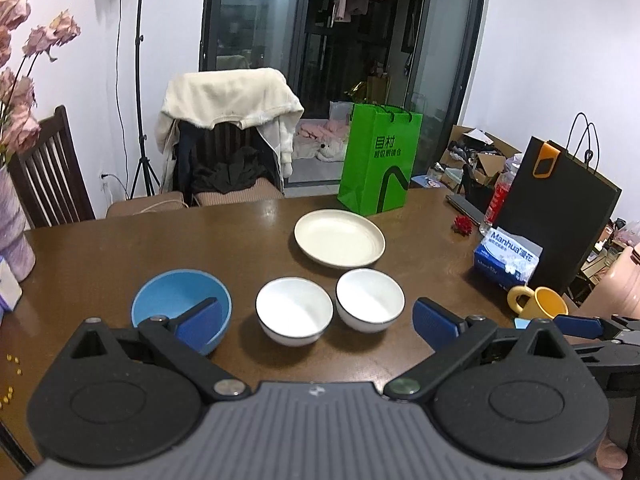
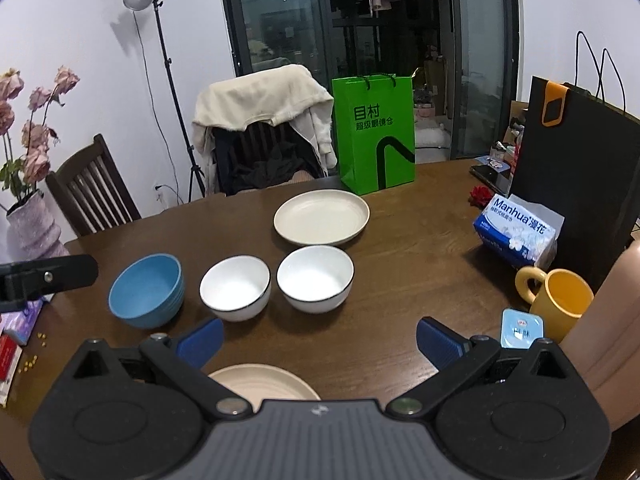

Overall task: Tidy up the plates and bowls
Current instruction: 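Withdraw both open grippers and move past the bowls toward the third cream plate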

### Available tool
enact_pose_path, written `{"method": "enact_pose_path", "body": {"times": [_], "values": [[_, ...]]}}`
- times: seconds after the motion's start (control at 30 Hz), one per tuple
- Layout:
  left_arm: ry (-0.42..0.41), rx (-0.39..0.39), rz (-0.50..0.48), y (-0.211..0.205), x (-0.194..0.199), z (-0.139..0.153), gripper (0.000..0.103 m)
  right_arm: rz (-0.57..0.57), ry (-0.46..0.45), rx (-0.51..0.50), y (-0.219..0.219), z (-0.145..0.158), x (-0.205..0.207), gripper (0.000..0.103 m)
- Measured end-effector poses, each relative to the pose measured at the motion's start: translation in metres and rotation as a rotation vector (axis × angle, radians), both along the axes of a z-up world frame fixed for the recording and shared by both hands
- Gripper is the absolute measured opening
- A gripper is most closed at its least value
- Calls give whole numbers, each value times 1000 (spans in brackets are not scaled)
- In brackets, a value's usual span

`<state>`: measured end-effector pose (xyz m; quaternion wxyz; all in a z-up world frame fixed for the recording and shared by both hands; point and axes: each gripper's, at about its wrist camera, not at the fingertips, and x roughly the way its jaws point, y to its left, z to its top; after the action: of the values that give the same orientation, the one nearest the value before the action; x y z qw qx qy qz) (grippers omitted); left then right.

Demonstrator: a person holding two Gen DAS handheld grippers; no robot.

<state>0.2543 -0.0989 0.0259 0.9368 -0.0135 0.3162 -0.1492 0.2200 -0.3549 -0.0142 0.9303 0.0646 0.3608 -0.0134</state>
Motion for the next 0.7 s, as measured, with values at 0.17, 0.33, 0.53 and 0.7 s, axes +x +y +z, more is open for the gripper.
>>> {"method": "enact_pose_path", "body": {"times": [0.17,0.33,0.53,0.7], "values": [[4,1,-3,-2,19,2,103,-18,-11,-2,-6,7,18,103],[5,14,-12,-7,38,2,103,-30,-14,-6,-10,9,38,103],[24,7,-9,-10,66,0,103,-33,-5,-11,-15,6,61,103],[29,9,-4,-15,90,0,103,-40,8,-11,-19,1,81,103]]}}
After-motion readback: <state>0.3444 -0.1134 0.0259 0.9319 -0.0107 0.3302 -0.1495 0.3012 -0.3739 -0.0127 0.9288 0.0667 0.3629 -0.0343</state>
